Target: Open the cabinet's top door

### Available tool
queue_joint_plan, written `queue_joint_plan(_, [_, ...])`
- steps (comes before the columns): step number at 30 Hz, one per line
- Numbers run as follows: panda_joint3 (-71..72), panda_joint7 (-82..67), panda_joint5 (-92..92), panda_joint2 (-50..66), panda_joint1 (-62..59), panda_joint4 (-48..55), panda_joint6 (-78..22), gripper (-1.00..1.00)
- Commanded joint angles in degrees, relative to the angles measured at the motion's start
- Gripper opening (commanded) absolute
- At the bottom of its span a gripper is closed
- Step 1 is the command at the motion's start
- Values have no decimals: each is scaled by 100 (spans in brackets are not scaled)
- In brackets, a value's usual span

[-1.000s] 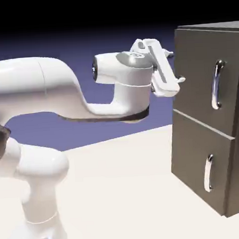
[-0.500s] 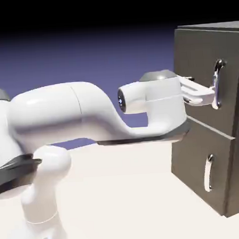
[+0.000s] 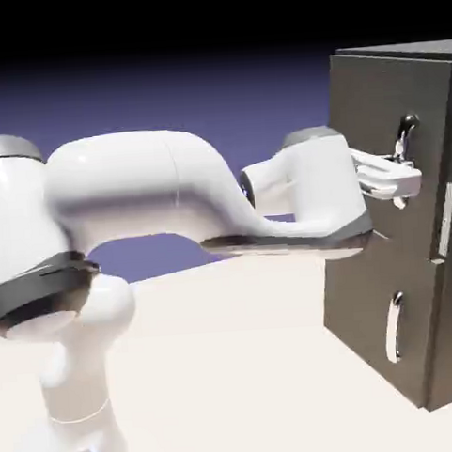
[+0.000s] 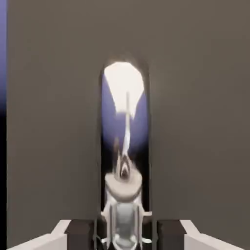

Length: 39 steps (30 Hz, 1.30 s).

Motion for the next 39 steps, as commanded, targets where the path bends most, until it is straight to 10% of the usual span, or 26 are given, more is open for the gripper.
queue_joint_plan(1, [165, 82, 38, 94, -207, -123, -83, -100])
queue_joint_plan(16, [2861, 2111, 74, 1364, -3272, -819, -311, -100])
queue_joint_plan(39, [6474, -1077, 5789, -270, -5099, -3027, -3118, -100])
